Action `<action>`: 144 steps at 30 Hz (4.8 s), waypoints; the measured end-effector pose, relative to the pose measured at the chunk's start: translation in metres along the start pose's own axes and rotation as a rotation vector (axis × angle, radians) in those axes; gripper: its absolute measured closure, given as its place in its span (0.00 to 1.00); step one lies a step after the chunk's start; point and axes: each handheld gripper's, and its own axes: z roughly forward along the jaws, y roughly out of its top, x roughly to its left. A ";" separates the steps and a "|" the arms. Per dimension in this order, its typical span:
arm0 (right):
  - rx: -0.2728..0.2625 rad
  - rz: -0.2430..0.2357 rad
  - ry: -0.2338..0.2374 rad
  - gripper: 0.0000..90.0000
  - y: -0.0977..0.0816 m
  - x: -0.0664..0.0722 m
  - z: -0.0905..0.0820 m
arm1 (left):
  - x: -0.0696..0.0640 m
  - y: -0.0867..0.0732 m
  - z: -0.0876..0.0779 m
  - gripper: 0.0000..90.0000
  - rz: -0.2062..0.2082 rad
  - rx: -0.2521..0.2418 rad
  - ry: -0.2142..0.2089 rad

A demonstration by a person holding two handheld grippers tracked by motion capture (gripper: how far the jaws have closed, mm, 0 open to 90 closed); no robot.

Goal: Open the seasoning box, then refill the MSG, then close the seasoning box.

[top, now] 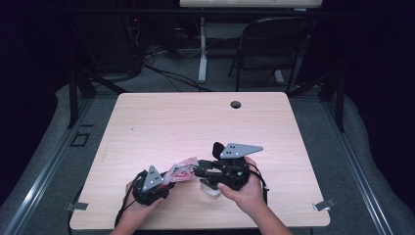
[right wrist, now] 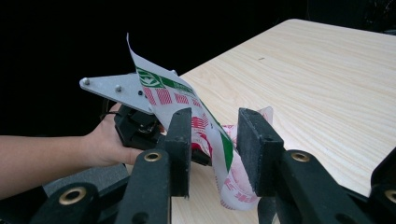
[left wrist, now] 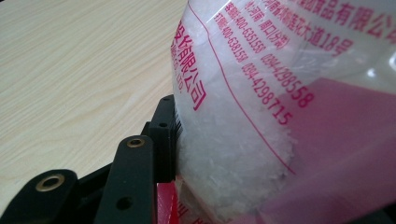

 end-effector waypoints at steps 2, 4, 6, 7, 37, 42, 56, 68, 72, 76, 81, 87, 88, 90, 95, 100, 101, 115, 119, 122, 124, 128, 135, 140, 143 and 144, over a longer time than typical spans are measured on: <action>-0.007 0.011 0.002 0.73 0.000 -0.001 -0.001 | 0.000 0.000 0.000 0.65 0.001 -0.002 -0.001; -0.011 0.015 0.004 0.73 -0.001 -0.002 -0.003 | 0.001 -0.001 0.000 0.66 0.003 -0.004 0.007; -0.036 0.021 0.002 0.74 -0.001 -0.002 -0.007 | 0.001 -0.001 -0.001 0.66 -0.001 -0.005 0.009; -0.050 0.026 0.004 0.75 -0.001 -0.002 -0.009 | 0.001 -0.001 -0.001 0.66 -0.005 -0.010 0.012; 0.038 0.104 -0.112 0.70 -0.005 -0.018 0.019 | -0.006 -0.005 0.002 0.67 0.075 0.004 0.061; 0.058 0.085 -0.126 0.69 -0.013 -0.013 0.022 | -0.008 -0.005 0.002 0.67 0.100 0.001 0.087; 0.094 0.121 -0.100 0.79 -0.013 -0.022 0.028 | -0.013 -0.002 -0.001 0.67 0.160 -0.018 0.155; 0.126 0.085 -0.102 1.00 -0.002 -0.017 0.028 | -0.013 0.002 -0.002 0.67 0.196 -0.032 0.193; 0.126 0.068 -0.096 1.00 0.001 -0.015 0.029 | -0.012 0.004 -0.001 0.67 0.200 -0.026 0.205; 0.123 0.064 -0.097 1.00 0.002 -0.013 0.030 | -0.012 0.007 -0.002 0.67 0.220 -0.013 0.227; 0.124 0.050 -0.098 1.00 0.005 -0.012 0.029 | -0.012 0.012 -0.001 0.67 0.255 -0.004 0.262; 0.120 0.038 -0.106 1.00 0.009 -0.013 0.025 | -0.012 0.019 0.002 0.67 0.288 -0.006 0.296; 0.120 0.039 -0.107 1.00 0.010 -0.013 0.024 | -0.013 0.020 0.002 0.67 0.294 -0.005 0.302; 0.112 0.040 -0.107 1.00 0.010 -0.014 0.024 | -0.013 0.023 0.003 0.67 0.308 0.000 0.312; 0.103 0.040 -0.111 1.00 0.011 -0.016 0.021 | -0.013 0.030 0.005 0.67 0.344 0.008 0.346; 0.107 0.039 -0.120 1.00 0.012 -0.019 0.019 | -0.014 0.034 0.008 0.67 0.376 0.021 0.365; 0.109 0.040 -0.122 1.00 0.012 -0.019 0.019 | -0.014 0.035 0.008 0.67 0.383 0.024 0.370; 0.094 0.037 -0.126 1.00 0.015 -0.025 0.013 | -0.012 0.046 0.006 0.68 0.485 0.035 0.416; 0.093 0.032 -0.130 1.00 0.015 -0.026 0.012 | -0.013 0.048 0.006 0.68 0.520 0.032 0.437; 0.088 0.033 -0.131 1.00 0.015 -0.026 0.012 | -0.012 0.050 0.005 0.68 0.547 0.037 0.454; 0.090 0.032 -0.134 1.00 0.016 -0.026 0.011 | -0.013 0.051 0.005 0.68 0.555 0.024 0.465; 0.086 0.021 -0.139 1.00 0.015 -0.025 0.007 | -0.016 0.053 0.005 0.68 0.599 0.022 0.496; 0.080 0.022 -0.144 1.00 0.010 -0.025 0.004 | -0.018 0.053 0.008 0.68 0.633 0.003 0.516; 0.064 0.038 -0.130 1.00 0.011 -0.029 0.001 | -0.015 0.060 0.005 0.68 0.657 0.013 0.494; 0.052 0.040 -0.126 1.00 0.011 -0.029 0.001 | -0.013 0.063 0.000 0.69 0.688 0.039 0.490; 0.051 0.039 -0.125 1.00 0.011 -0.029 0.001 | -0.013 0.064 0.001 0.69 0.685 0.029 0.485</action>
